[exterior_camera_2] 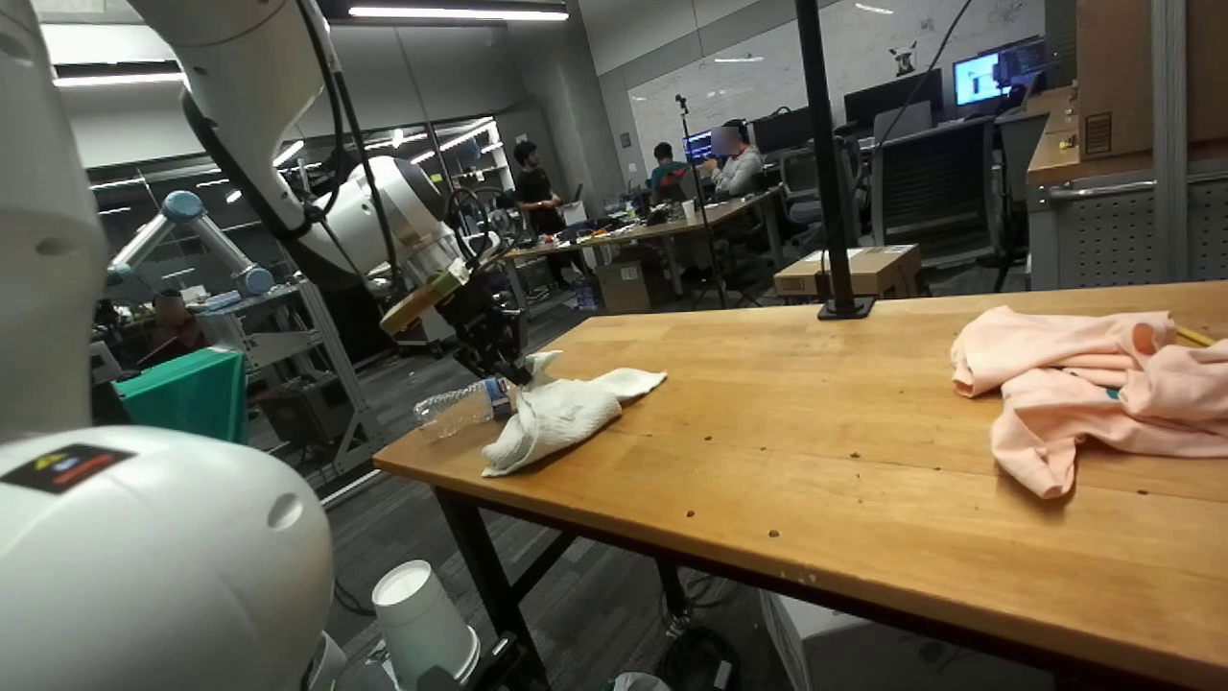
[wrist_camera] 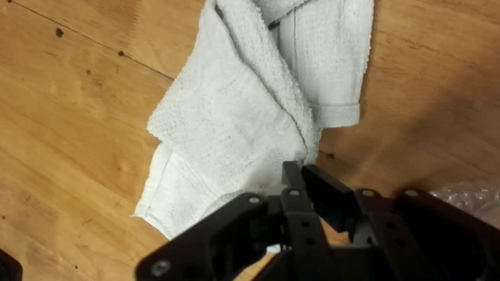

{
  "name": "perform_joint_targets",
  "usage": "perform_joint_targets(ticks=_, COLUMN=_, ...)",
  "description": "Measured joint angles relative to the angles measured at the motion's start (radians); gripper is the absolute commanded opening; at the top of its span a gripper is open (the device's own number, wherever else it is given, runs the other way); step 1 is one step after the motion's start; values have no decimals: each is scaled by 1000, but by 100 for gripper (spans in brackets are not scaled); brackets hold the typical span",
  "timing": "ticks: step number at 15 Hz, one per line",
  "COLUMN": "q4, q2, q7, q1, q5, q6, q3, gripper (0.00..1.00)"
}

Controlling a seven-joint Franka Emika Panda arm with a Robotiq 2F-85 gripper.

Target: Fold the towel into a triangle twice

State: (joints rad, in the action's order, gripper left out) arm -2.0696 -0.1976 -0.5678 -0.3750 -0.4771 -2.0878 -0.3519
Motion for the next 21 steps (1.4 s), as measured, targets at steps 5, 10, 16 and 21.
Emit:
perform_joint_targets(ticks=5, q4=88, q2=-76, q7=0, q1=-35, q5=-17, q6=19, q3=47, gripper=7)
perform_joint_targets(ticks=10, q4=156, q2=-102, q7=1, q1=-33, q5=-24, q6=10, q3=125, gripper=7)
perform_joint_targets(ticks=16, q4=208, q2=-128, q7=0, q1=-29, q5=-24, q6=-3, q3=162, gripper=7)
perform_joint_targets(ticks=21, q4=208, q2=-175, q7=-6, q1=-29, q5=-8, q6=-5, q3=173, gripper=8)
